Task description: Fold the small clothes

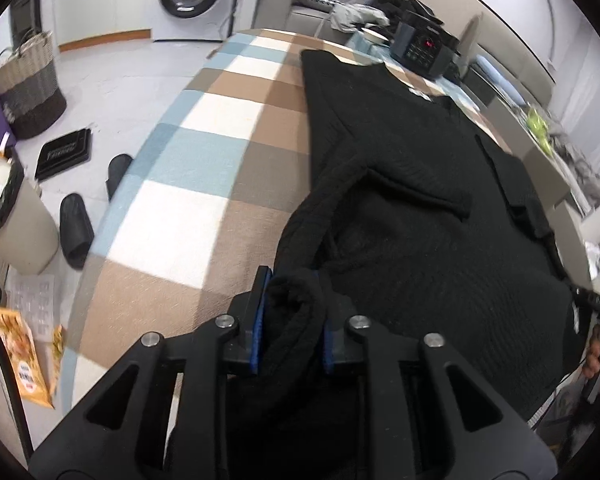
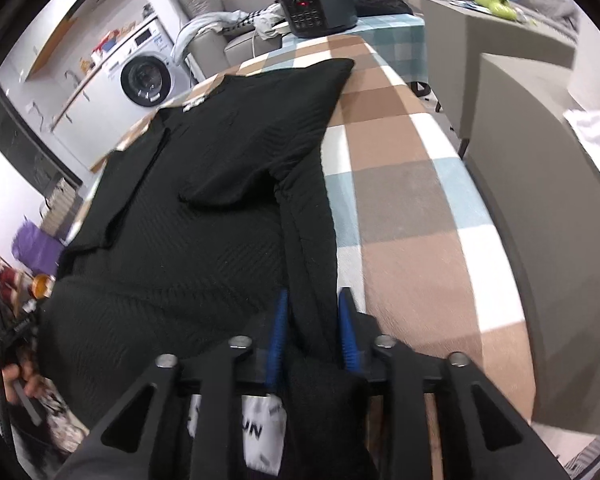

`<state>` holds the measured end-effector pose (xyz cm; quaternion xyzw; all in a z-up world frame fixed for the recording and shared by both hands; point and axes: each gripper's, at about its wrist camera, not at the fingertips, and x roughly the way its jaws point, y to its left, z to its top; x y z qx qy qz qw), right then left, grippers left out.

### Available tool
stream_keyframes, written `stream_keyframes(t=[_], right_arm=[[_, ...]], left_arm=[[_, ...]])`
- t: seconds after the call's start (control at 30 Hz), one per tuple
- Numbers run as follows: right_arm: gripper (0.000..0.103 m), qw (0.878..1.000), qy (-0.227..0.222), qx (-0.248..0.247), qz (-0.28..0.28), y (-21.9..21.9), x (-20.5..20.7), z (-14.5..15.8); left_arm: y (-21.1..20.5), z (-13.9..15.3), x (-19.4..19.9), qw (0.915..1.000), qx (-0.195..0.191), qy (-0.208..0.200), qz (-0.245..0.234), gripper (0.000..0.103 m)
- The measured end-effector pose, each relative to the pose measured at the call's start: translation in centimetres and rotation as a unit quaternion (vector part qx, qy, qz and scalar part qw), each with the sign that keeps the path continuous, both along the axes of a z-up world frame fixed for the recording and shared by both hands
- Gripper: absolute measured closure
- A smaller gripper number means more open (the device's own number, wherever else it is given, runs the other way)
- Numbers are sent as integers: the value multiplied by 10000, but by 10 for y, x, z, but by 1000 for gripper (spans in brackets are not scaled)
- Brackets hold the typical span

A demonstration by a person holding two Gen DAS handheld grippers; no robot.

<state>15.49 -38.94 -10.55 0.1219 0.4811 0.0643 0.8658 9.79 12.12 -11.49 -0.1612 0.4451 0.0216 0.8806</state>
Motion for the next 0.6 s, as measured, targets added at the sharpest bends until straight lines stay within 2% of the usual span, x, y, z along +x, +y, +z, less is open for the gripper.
stream_keyframes(t=[0.07, 0.17, 0.3, 0.33, 0.5, 0.6], right_arm=[[49, 9999, -132, 51, -92, -10, -11, 9], [47, 9990, -288, 243, -228, -28, -31, 21], [44, 9972, -258, 674, -204, -38, -62, 21], [44, 9969, -250, 726, -176, -38, -69, 20], [42, 9971, -126, 755, -41, -31, -90, 9], [42, 9967, -14, 810, 39, -29, -92, 0]], left_arm=[[7, 6, -10, 9999, -58, 15, 133, 68], [18, 16, -30, 9994, 37, -42, 353, 48], [29, 26, -60, 9989, -26, -148, 438, 45], [30, 26, -68, 9989, -96, -173, 422, 41], [31, 25, -99, 9984, -375, -291, 311, 34], [23, 18, -103, 9989, -381, -144, 211, 32]])
